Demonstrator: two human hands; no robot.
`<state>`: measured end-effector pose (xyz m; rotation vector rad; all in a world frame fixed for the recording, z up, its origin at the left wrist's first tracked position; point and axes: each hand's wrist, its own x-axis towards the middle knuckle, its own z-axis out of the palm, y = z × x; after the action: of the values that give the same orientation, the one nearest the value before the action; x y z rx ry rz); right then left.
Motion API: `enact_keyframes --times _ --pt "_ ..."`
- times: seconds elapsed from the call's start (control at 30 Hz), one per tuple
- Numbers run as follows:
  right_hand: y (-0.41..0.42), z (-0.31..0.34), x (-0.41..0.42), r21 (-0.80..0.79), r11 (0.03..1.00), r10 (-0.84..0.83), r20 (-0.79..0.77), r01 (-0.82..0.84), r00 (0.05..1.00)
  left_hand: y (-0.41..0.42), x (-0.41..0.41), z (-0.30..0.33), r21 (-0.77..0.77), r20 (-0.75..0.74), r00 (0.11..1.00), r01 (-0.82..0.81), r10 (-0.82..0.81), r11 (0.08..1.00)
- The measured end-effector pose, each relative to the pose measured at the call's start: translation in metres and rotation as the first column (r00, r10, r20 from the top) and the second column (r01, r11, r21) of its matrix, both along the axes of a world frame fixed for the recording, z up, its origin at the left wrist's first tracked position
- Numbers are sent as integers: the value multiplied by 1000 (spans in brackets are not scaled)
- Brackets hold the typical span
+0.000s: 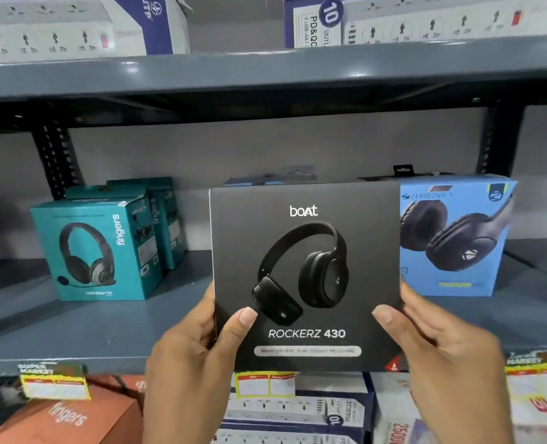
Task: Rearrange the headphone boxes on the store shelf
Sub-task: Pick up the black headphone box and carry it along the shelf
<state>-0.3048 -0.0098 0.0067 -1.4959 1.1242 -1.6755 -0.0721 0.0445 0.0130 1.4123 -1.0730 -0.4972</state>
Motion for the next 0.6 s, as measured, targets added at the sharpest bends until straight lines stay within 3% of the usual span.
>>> enact_keyframes --times 0.2,0.33,0.5,0.6 --pt "-16 -7 21 -3 1000 29 53 -29 998 -8 20 -5 -6 67 996 -60 60 998" --pt "-38 -8 74 -7 985 170 44 -170 984 -11 68 -16 -59 170 968 -176 183 983" --pt "-66 -17 162 51 960 277 -32 -276 960 -18 144 -42 -90 173 938 -289 301 953" --pt "-73 -21 206 73 938 340 11 -340 940 -21 178 -51 -102 144 939 -301 313 948"
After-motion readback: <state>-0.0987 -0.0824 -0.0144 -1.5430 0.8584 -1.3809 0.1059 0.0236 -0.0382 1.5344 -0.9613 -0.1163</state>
